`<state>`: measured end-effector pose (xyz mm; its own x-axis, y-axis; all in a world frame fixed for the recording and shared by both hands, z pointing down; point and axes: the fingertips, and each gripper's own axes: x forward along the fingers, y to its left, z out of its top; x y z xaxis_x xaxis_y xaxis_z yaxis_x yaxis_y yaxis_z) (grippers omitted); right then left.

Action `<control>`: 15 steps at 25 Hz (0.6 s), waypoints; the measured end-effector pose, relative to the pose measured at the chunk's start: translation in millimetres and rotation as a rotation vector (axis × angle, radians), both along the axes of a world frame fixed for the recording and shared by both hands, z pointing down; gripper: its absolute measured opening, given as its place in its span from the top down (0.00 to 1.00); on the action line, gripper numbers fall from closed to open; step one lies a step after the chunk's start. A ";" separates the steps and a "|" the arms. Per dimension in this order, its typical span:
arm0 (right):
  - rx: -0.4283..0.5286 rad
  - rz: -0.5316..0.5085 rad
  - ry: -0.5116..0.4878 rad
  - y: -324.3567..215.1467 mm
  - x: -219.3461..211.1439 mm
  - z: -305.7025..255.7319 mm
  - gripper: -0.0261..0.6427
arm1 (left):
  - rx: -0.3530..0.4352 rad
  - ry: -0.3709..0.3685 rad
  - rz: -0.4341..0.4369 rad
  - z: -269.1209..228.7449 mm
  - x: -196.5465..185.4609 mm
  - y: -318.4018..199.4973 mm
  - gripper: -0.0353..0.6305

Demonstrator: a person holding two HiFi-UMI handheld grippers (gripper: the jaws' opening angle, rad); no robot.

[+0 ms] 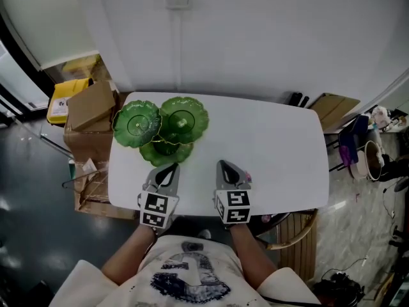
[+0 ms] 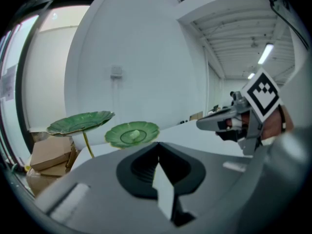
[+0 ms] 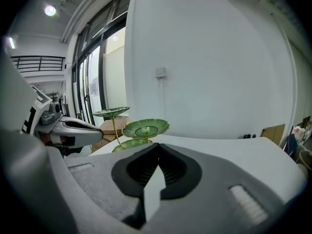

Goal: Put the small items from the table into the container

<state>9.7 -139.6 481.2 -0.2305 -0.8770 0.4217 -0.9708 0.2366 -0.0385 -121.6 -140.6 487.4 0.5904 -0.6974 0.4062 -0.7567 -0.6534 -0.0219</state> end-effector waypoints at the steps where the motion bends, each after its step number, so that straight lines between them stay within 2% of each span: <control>1: 0.003 -0.001 -0.006 5.9 5.0 -1.8 0.96 | 0.001 -0.003 -0.006 -1.1 3.4 4.7 0.96; 15: 0.042 -0.009 -0.044 95.1 58.5 -14.7 0.96 | 0.044 -0.013 -0.044 -17.6 44.8 87.0 0.96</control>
<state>68.2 -44.5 466.5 -0.2561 -0.8915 0.3736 -0.9662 0.2477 -0.0712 -76.8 -53.6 469.9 0.5535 -0.7401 0.3819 -0.7842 -0.6176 -0.0603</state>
